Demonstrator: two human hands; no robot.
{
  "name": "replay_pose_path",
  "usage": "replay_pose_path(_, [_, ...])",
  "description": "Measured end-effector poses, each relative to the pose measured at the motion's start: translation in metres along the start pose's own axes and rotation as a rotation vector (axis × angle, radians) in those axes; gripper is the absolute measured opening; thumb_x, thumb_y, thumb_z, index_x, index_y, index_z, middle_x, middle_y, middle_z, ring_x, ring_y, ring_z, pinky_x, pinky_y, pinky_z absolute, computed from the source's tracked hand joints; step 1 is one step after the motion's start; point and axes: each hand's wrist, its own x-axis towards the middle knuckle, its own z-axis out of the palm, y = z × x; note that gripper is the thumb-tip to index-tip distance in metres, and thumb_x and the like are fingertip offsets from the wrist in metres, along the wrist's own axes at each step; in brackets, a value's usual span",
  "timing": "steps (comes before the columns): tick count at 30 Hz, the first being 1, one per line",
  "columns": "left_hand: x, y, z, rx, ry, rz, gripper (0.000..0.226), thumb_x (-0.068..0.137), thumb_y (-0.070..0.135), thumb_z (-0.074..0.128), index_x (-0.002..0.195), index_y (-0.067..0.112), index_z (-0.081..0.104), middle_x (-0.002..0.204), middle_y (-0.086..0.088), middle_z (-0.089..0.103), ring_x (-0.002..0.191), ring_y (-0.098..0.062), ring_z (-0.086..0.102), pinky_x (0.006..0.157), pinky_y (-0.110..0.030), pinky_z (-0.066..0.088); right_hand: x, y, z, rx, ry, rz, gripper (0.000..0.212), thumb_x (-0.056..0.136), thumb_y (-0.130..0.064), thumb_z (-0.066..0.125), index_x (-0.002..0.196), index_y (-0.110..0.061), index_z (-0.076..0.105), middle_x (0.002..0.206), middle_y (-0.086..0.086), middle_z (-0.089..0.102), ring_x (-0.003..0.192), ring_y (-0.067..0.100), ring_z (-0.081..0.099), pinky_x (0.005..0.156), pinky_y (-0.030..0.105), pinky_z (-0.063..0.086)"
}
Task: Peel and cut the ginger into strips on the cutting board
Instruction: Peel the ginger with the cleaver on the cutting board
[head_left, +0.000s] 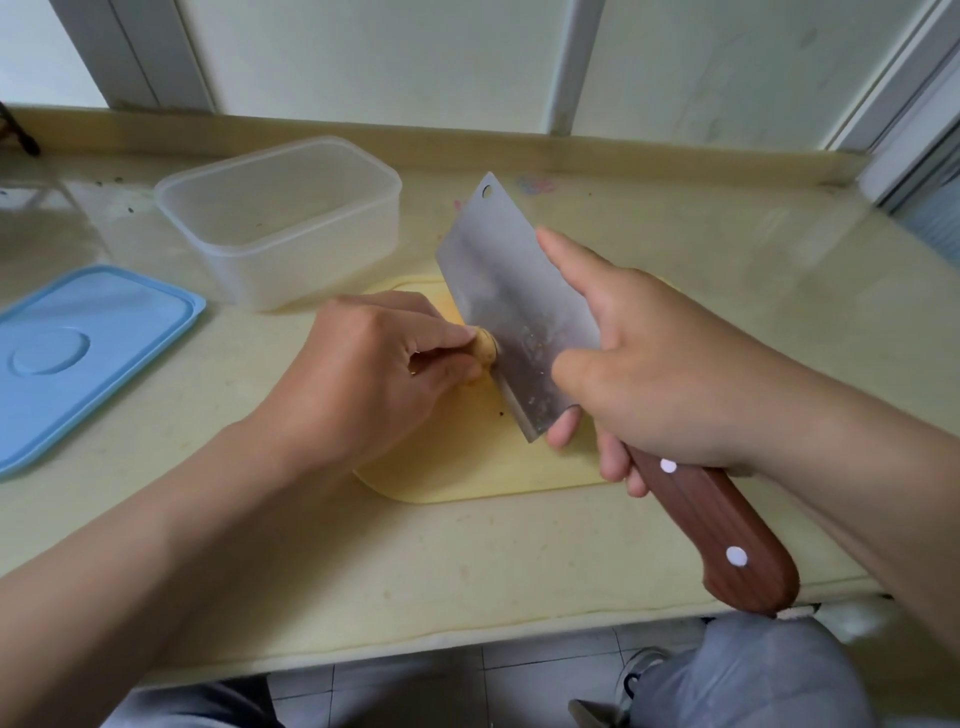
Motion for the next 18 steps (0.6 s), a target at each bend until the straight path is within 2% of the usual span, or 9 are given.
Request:
replay_pose_path(3, [-0.001, 0.008, 0.008, -0.04, 0.048, -0.005, 0.015, 0.082, 0.012, 0.079, 0.096, 0.016, 0.081, 0.086, 0.009, 0.073, 0.076, -0.003, 0.064, 0.071, -0.013, 0.05, -0.008, -0.003, -0.008, -0.077, 0.022, -0.015, 0.096, 0.094, -0.005, 0.042, 0.157, -0.065, 0.003, 0.072, 0.008, 0.071, 0.036, 0.018, 0.06, 0.039, 0.031, 0.051])
replay_pose_path(7, [-0.002, 0.014, 0.016, -0.038, 0.04, 0.011, 0.012, 0.083, 0.017, 0.078, 0.094, 0.018, 0.081, 0.085, 0.005, 0.075, 0.074, -0.009, 0.067, 0.07, -0.03, 0.053, -0.015, -0.01, -0.012, -0.229, -0.008, -0.006, 0.095, 0.094, -0.009, 0.043, 0.152, -0.071, 0.001, 0.083, 0.0, 0.066, 0.042, 0.021, 0.067, 0.042, 0.039, 0.058])
replay_pose_path(11, [-0.004, 0.013, 0.013, 0.011, 0.027, 0.036, 0.013, 0.082, 0.018, 0.075, 0.093, 0.02, 0.082, 0.079, 0.003, 0.074, 0.069, -0.014, 0.067, 0.066, -0.033, 0.05, -0.011, -0.018, -0.009, -0.282, -0.039, 0.002, 0.096, 0.094, -0.007, 0.04, 0.151, -0.071, -0.003, 0.085, 0.008, 0.067, 0.041, 0.021, 0.067, 0.043, 0.039, 0.059])
replay_pose_path(15, [-0.004, 0.012, 0.014, 0.062, 0.031, 0.055, 0.01, 0.083, 0.018, 0.073, 0.086, 0.015, 0.082, 0.074, 0.001, 0.071, 0.064, -0.019, 0.066, 0.058, -0.034, 0.049, -0.01, -0.021, -0.012, -0.309, -0.041, -0.005, 0.097, 0.095, -0.006, 0.04, 0.154, -0.067, -0.005, 0.09, 0.006, 0.063, 0.037, 0.019, 0.064, 0.04, 0.031, 0.052])
replay_pose_path(18, [-0.004, 0.012, 0.014, 0.07, 0.036, 0.069, 0.01, 0.083, 0.017, 0.072, 0.086, 0.014, 0.081, 0.074, 0.0, 0.071, 0.063, -0.021, 0.066, 0.056, -0.033, 0.053, -0.004, -0.022, -0.009, -0.304, -0.047, 0.004, 0.095, 0.096, -0.007, 0.04, 0.155, -0.066, -0.006, 0.092, 0.005, 0.062, 0.038, 0.017, 0.064, 0.041, 0.031, 0.053])
